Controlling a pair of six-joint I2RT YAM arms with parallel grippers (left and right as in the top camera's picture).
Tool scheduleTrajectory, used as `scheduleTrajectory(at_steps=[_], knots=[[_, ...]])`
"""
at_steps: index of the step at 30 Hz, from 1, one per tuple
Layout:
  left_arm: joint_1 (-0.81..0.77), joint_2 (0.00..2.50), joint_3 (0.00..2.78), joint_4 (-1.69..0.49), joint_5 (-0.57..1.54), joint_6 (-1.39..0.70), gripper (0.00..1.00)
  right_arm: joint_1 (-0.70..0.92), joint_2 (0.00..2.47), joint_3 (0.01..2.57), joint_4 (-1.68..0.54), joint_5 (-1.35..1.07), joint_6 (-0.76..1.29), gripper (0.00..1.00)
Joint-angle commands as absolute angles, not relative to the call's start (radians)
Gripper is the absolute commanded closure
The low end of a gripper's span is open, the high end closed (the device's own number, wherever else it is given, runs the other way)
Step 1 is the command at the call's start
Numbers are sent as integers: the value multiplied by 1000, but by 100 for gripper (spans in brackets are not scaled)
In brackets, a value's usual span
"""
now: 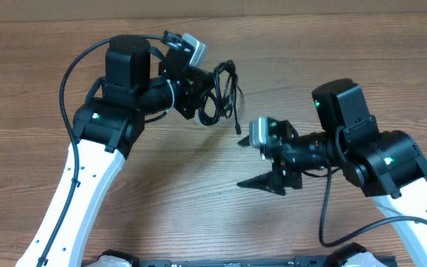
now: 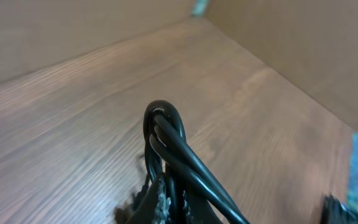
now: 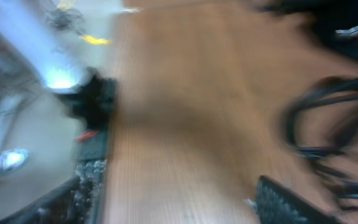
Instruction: Untangle cables
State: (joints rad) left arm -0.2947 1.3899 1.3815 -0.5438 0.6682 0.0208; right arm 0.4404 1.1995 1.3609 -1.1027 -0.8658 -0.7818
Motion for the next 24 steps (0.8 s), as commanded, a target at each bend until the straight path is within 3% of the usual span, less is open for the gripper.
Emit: scheduleTrajectory(at_steps=[1, 3, 8, 18, 20, 24], knots=[[-302, 1386, 1394, -558, 810, 138, 96, 441, 1188, 1381, -1009, -651, -408, 8], [-302, 1386, 1394, -562, 839, 150, 96, 441, 1188, 1381, -989, -641, -380, 0], [-314, 1386, 1394, -556, 920, 161, 96, 441, 1188, 1381, -965, -641, -366, 0], [-447, 1386, 1394, -488, 881, 138, 96, 442, 1192, 1381, -921, -685, -366, 0], [-458, 1386, 1394, -465, 859, 119, 96, 442, 1192, 1381, -924, -695, -366, 4], [-461, 1386, 1394, -435, 835, 83, 96, 442, 1192, 1381, -936, -701, -366, 29]])
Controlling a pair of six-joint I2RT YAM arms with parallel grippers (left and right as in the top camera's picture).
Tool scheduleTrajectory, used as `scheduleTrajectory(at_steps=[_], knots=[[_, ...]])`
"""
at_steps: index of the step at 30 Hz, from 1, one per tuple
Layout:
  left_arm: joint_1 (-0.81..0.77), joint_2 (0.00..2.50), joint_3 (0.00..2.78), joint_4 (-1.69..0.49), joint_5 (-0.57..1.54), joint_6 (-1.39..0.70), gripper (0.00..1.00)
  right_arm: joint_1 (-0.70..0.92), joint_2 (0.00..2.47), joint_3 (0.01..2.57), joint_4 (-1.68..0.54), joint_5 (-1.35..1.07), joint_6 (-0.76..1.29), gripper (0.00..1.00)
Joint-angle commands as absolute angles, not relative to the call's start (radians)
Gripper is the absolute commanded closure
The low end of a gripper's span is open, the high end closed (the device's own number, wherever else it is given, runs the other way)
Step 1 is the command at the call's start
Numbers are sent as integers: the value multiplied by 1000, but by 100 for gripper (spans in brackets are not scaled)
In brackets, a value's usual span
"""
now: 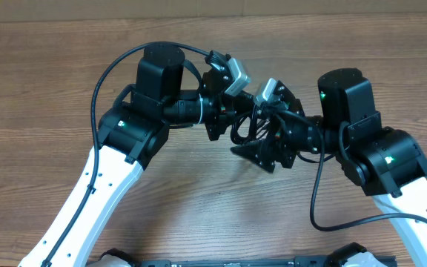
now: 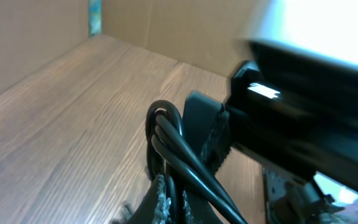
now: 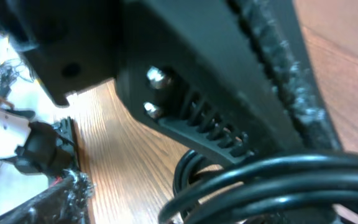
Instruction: Untangle cables
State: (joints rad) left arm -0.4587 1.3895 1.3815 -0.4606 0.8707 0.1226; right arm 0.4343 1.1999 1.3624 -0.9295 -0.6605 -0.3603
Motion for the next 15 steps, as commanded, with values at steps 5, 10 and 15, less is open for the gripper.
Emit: scheduleTrajectory(at_steps=[5, 10, 15], knots=[[-472, 1386, 1394, -429, 836, 64, 96, 442, 1192, 1381, -936, -701, -366, 85], [-485, 1386, 1394, -429, 827, 64, 96, 442, 1192, 1381, -936, -701, -366, 96], [-485, 1386, 1394, -429, 819, 64, 96, 442, 1192, 1381, -937, -701, -366, 96]])
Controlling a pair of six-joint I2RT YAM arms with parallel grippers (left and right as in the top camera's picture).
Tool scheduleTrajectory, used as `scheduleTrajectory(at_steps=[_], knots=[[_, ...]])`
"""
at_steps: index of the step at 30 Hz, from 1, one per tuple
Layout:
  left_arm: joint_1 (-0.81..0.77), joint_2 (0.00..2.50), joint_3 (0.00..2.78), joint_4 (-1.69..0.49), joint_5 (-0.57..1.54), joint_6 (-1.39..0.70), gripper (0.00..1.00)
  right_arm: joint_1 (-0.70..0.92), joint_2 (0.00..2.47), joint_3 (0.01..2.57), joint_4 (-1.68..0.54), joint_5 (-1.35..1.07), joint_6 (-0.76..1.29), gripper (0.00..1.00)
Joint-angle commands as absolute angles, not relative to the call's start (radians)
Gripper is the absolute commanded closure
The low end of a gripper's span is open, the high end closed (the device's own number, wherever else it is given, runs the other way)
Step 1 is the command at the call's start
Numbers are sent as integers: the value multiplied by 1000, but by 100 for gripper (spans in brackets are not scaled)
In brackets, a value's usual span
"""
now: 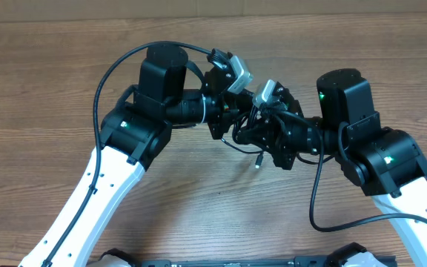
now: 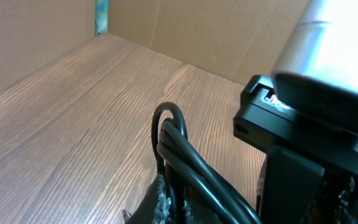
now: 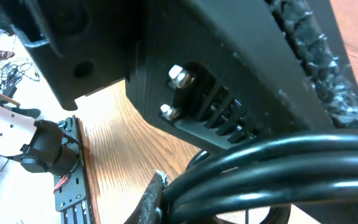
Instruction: Untangle cables
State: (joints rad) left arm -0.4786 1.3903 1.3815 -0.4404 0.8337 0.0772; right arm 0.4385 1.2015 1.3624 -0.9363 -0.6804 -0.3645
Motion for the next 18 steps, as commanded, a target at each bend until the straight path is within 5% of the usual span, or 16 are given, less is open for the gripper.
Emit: scheduleTrajectory(at_steps=[1, 18], knots=[[-485, 1386, 1394, -430, 807, 64, 96, 442, 1192, 1381, -937, -701, -366, 96], [-483, 1386, 1394, -620, 315, -42, 96, 441, 1162, 1382, -887, -789, -366, 96]])
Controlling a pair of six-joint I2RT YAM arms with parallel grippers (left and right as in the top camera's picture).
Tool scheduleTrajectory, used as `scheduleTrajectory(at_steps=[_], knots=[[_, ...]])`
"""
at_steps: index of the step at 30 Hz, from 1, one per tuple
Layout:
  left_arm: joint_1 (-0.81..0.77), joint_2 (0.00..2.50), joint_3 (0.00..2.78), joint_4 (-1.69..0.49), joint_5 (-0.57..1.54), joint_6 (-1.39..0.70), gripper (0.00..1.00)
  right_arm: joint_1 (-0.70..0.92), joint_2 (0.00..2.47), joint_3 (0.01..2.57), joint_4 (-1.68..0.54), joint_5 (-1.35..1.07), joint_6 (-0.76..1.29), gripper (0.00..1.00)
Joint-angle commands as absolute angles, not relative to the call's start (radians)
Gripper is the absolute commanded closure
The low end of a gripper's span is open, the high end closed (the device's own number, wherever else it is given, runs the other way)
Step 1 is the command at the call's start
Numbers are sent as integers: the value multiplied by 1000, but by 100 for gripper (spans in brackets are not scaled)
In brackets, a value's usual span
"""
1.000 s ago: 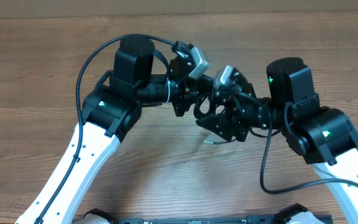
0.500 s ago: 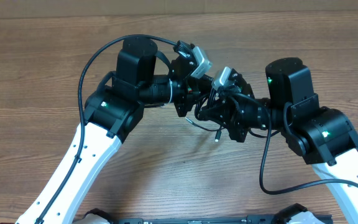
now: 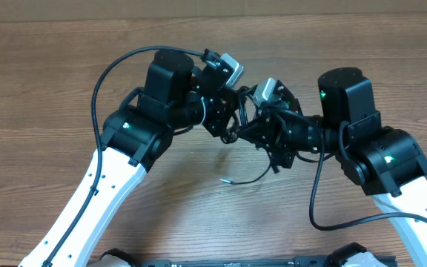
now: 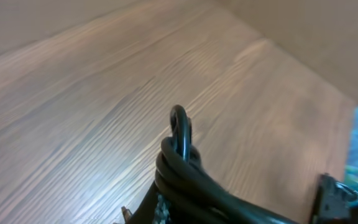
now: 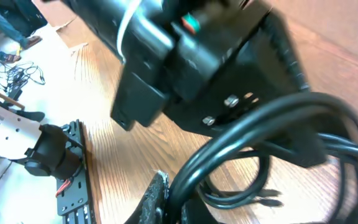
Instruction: Untangle cables
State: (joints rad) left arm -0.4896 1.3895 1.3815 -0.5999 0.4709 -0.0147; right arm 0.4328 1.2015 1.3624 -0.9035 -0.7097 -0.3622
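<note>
A black cable bundle point(image 3: 245, 111) hangs above the wooden table point(image 3: 50, 89) between my two grippers. My left gripper point(image 3: 227, 120) is shut on its left side, and in the left wrist view the coiled strands point(image 4: 180, 152) rise from between the jaws point(image 4: 166, 210). From the right, my right gripper point(image 3: 262, 132) is shut on a looped strand point(image 5: 253, 134), its jaws point(image 5: 179, 208) at that view's bottom edge. A loose strand point(image 3: 252, 176) trails down to the table. Two plug ends point(image 5: 263, 199) dangle below the loop.
The left gripper's black body point(image 5: 191, 68) fills the top of the right wrist view, very close to the right fingers. A cardboard wall point(image 3: 213, 7) runs along the back. A black rail point(image 3: 228, 261) lies at the table's front edge.
The left gripper has turned and drawn slightly away from the right one. The right gripper's body no longer shows in the left wrist view. A loose strand now reaches lower, onto the table.
First my left gripper held the bundle up at the back while the right one stood open and apart. Then the two had met, the right jaws open round the bundle. Then the right was shut on a strand. Now a strand has come loose and trails.
</note>
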Motion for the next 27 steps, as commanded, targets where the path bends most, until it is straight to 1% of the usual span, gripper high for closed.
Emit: scheduleTrajectory(at_steps=[1, 5, 12, 17, 18, 19, 20, 24, 26, 27], knots=[[-482, 1386, 1394, -634, 303, -42, 96, 441, 1155, 1382, -879, -787, -366, 96], [-475, 1386, 1394, -671, 303, -46, 96, 430, 1129, 1382, -861, -786, -364, 96], [-460, 1386, 1394, -687, 304, -68, 96, 355, 1106, 1382, -857, -664, -191, 96], [-458, 1386, 1394, -684, 304, -88, 96, 296, 1106, 1382, -902, -644, -183, 96], [-458, 1386, 1394, -680, 304, -107, 96, 290, 1106, 1382, -915, -644, -183, 88], [-458, 1386, 1394, -676, 304, -131, 96, 290, 1107, 1382, -921, -641, -184, 67], [-458, 1386, 1394, -671, 304, -160, 96, 290, 1109, 1382, -927, -625, -183, 61], [-459, 1386, 1394, -661, 303, -285, 96, 290, 1118, 1382, -945, -557, -178, 55], [-461, 1386, 1394, -661, 303, -366, 96, 290, 1124, 1381, -948, -537, -151, 49], [-466, 1386, 1394, -661, 302, -396, 96, 290, 1131, 1382, -949, -532, -145, 47]])
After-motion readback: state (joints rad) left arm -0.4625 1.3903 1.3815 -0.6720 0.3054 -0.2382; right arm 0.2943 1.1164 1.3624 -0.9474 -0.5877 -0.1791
